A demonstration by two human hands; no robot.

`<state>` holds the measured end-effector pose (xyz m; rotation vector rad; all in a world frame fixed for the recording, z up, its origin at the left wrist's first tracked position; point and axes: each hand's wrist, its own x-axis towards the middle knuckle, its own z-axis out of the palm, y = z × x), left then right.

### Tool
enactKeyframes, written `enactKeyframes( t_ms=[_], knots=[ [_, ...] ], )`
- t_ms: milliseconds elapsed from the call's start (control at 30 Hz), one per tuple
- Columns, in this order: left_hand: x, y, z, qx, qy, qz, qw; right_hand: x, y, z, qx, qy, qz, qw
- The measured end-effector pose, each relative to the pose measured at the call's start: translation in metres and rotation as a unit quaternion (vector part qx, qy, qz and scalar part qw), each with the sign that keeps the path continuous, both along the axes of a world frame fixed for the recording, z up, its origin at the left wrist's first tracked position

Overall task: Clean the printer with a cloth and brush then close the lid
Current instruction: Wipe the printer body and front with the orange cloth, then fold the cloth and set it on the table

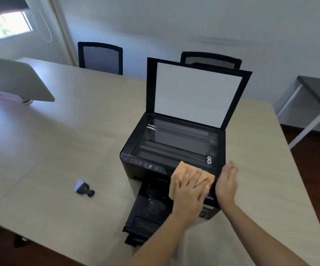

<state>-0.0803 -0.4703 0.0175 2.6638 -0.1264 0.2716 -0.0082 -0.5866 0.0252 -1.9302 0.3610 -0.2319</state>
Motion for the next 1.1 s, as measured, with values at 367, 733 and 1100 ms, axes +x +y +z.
enactKeyframes(
  t_ms=[367,733,1100],
  knots=[
    [-0.039,0.132,0.07,-0.73,0.176,0.091,0.654,-0.032,0.038,0.039,-0.131,-0.175,0.046,0.975],
    [-0.045,0.269,0.092,-0.829,0.156,0.09,0.529,-0.071,0.192,0.101,-0.073,0.061,0.464,0.881],
    [-0.045,0.402,0.081,-0.373,0.037,0.145,0.915,-0.045,0.307,0.141,-0.097,-0.041,0.416,0.903]
  ],
)
